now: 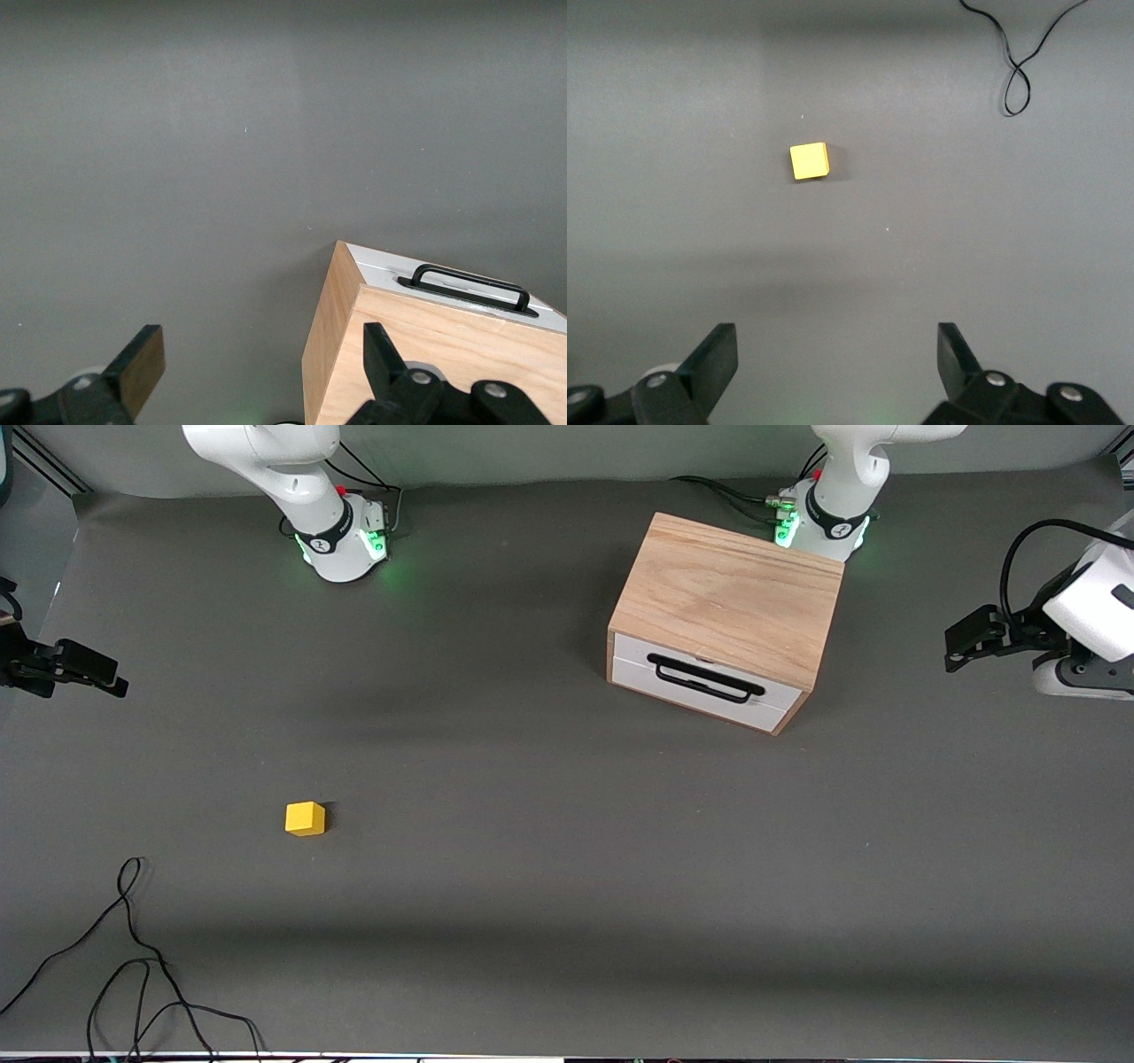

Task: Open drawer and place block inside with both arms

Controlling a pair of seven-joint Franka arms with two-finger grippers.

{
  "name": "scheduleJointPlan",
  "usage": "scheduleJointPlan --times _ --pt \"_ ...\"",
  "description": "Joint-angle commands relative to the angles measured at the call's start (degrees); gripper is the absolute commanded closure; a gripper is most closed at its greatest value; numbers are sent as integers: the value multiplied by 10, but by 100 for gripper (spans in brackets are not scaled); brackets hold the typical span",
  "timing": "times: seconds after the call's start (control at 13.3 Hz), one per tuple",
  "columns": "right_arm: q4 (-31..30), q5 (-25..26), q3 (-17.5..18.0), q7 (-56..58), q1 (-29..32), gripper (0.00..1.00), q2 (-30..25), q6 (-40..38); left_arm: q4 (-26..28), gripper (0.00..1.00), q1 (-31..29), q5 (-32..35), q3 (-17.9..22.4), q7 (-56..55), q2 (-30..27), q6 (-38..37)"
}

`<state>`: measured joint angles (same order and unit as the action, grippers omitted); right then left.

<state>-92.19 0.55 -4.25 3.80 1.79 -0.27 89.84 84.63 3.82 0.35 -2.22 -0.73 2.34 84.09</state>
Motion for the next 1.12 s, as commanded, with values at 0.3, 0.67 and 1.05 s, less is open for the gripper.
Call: scheduleJointPlan --times 0.3,0.67,1.05 --pt "11 7 -3 2 -3 0 5 -10 2 0 -4 -5 -1 11 -2 1" --pt "10 7 -2 2 -3 0 4 -10 2 0 -4 -5 -1 10 -2 1" --pt "7 7 -2 1 -3 0 5 -10 2 0 -4 -5 -1 11 -2 1"
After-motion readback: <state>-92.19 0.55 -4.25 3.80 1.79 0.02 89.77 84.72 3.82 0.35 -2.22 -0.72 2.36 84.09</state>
